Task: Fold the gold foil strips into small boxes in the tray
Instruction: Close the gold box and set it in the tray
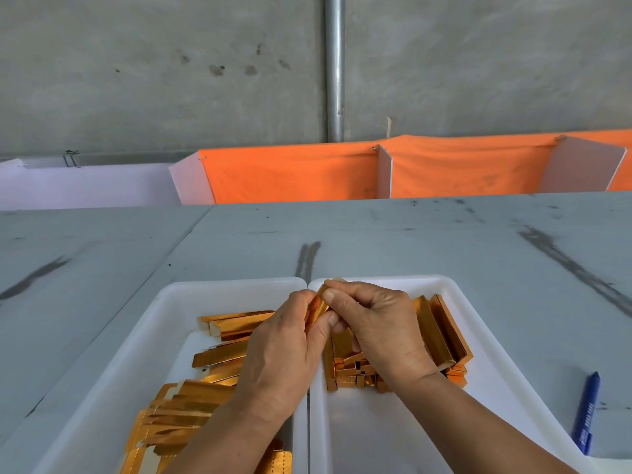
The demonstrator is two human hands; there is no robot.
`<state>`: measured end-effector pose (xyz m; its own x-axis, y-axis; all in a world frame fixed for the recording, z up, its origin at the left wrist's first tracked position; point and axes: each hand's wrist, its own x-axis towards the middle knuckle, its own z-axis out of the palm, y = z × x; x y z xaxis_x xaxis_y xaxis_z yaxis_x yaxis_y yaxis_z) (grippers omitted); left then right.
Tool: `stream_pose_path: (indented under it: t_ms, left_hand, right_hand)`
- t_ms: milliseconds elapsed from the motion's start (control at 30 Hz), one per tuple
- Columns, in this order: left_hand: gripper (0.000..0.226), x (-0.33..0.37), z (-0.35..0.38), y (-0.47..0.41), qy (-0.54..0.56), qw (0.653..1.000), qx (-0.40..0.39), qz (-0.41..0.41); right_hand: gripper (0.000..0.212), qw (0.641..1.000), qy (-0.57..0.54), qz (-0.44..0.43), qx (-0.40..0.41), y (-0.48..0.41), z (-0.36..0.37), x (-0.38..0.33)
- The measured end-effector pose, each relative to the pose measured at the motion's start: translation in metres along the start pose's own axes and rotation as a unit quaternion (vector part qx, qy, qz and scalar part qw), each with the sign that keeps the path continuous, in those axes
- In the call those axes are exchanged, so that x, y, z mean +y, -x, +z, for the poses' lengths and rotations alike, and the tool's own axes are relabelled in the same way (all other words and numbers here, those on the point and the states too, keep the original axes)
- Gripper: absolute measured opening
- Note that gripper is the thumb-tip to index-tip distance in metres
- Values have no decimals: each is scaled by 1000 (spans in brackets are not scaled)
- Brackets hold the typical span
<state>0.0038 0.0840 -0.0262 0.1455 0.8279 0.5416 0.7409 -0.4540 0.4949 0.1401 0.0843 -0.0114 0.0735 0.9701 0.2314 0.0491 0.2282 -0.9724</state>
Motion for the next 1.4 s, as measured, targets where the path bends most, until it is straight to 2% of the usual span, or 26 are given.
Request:
stream_pose_path:
  t_ms: [133,267,700,800,933,1100,1233,1400]
  left_hand:
    - [54,-3,0,1,-2,1000,4,-2]
    - [57,-4,0,2,-1,1000,0,-2]
    - [56,-3,1,1,-17,1000,-11,-6]
    - [56,-2,0,-1,-15,1000,-9,-11]
    - [61,0,-1,0,-20,1000,-20,-3]
    - [57,-1,-2,1,-26,999,-30,6]
    - [59,-1,-1,2,-39,998,-39,21]
    - [64,-1,-1,2,-49,998,-38,30]
  right_hand:
    - [14,1000,-1,8,-20,0,1,1]
    - [14,999,1,30,-32,-1,2,0]
    - [16,999,24,7,-28,-3,1,3]
    - [24,999,35,3,-40,-3,-1,2]
    - [25,999,41,-10,-14,-3,-4,1]
    - [29,997,-12,64,31,-10,-12,-6]
    - [34,990,-43,137,5,-11,-13,-8]
    - [33,984,-76,161,-22,-14,-13,-4]
